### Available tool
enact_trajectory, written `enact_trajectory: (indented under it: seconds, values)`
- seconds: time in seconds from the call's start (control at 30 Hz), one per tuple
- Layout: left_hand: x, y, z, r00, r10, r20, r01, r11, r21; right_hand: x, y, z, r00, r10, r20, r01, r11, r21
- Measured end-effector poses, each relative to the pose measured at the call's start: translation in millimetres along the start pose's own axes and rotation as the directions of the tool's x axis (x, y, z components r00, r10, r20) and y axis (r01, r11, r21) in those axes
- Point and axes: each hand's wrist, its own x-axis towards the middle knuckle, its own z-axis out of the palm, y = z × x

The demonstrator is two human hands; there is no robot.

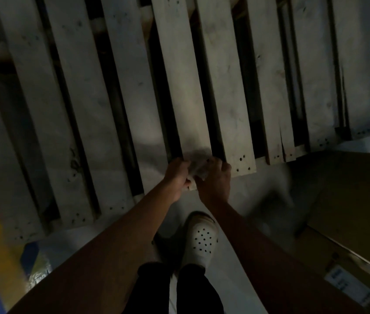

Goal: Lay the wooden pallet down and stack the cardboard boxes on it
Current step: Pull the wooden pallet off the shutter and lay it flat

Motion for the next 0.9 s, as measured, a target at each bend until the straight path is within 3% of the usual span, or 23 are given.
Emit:
enact_trajectory:
  seconds: [0.33,0.5,0.73,0.9]
  values:
    - [-4,-12,-12,0.990,0.068,0.126,-0.069,0.998,0.004,0,-4,17,0.997,-0.057,0.045,0.065,0.979,-0.194]
    - [-10,-10,-12,0.989,0.064,0.132,-0.068,0.997,0.031,-2,-14,12,0.998,0.000,0.056,0.007,0.993,-0.120]
    - [-30,-10,-24,0.973,0.172,0.152,-0.198,0.964,0.179,-8,-27,-4,0.997,0.016,0.076,-0.005,0.990,-0.138]
    - [-81,6,-36,0.959,0.255,0.126,-0.283,0.904,0.320,-37,-58,-48,0.992,-0.118,0.037,0.122,0.975,-0.184]
